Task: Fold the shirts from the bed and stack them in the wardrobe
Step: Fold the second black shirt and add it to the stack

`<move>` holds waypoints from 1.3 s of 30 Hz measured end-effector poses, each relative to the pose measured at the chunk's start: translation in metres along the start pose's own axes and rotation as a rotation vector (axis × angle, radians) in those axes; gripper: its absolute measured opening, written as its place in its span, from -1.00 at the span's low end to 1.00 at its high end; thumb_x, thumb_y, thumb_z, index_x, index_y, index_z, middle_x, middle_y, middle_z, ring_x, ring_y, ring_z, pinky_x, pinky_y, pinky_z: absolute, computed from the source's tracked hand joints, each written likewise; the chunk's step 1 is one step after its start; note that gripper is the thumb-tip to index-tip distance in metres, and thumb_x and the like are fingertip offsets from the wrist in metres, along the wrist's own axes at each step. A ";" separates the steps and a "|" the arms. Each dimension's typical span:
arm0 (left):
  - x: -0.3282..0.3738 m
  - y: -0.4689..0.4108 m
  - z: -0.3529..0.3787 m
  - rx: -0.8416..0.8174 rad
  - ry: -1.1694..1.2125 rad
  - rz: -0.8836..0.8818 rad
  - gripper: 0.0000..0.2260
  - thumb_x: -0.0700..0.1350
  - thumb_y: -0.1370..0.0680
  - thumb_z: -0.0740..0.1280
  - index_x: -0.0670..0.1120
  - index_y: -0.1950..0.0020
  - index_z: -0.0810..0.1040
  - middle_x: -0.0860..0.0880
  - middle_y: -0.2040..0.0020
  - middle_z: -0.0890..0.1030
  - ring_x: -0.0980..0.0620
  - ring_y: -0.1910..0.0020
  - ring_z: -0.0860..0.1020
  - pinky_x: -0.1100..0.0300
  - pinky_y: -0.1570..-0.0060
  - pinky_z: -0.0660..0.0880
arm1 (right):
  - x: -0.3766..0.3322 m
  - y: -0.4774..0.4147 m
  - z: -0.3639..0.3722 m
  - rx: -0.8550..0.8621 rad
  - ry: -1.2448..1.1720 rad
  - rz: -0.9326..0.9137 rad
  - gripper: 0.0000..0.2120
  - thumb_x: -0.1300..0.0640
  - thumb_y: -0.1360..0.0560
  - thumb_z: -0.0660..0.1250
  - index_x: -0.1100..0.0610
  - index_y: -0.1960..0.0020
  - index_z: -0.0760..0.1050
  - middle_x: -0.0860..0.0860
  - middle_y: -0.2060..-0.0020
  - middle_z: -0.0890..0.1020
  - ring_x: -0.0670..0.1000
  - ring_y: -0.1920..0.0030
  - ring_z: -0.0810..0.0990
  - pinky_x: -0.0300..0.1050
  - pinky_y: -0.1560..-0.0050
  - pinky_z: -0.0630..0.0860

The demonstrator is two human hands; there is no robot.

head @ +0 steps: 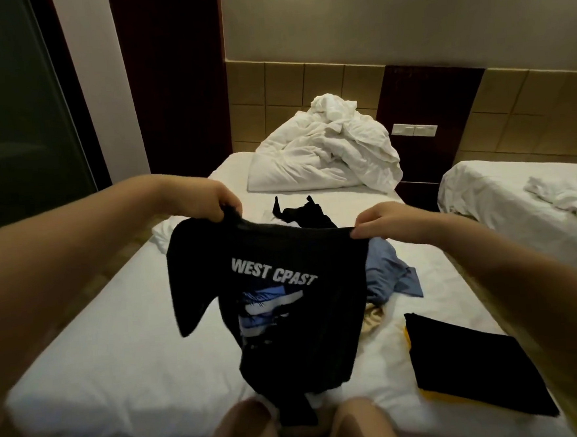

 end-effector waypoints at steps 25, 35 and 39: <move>-0.033 -0.011 0.010 0.241 0.039 0.054 -0.90 -0.09 -0.52 0.35 0.02 0.20 0.53 0.02 0.21 0.56 0.02 0.16 0.51 0.21 0.06 0.45 | 0.020 0.015 0.011 -0.063 -0.710 0.028 -0.87 0.30 -0.55 0.22 0.13 0.03 0.51 0.09 0.16 0.57 -0.06 0.24 0.57 -0.29 0.26 0.54; -0.011 -0.006 0.005 0.417 0.012 0.105 -0.75 -0.36 -0.51 0.20 0.00 0.11 0.48 -0.07 -0.04 0.46 -0.04 -0.02 0.43 0.12 -0.08 0.45 | 0.018 0.033 0.050 -0.370 -0.468 0.140 -0.64 0.49 -0.47 0.11 0.12 0.02 0.53 0.07 0.10 0.56 -0.04 0.16 0.54 -0.27 0.21 0.52; 0.015 -0.007 0.021 0.353 -0.119 0.174 -0.66 -0.38 -0.52 0.12 -0.05 0.05 0.62 -0.05 -0.10 0.47 -0.01 -0.08 0.43 0.13 -0.19 0.40 | 0.009 0.033 0.068 -0.367 -0.044 0.118 -0.57 0.43 -0.45 0.11 0.02 -0.11 0.54 0.05 -0.07 0.60 -0.06 0.06 0.55 -0.26 0.03 0.51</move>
Point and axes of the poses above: each hand's wrist, its own y-axis away from the middle knuckle, its own z-axis out of the palm, x = y × z, the point moved 10 cm from there along -y, towards the middle knuckle
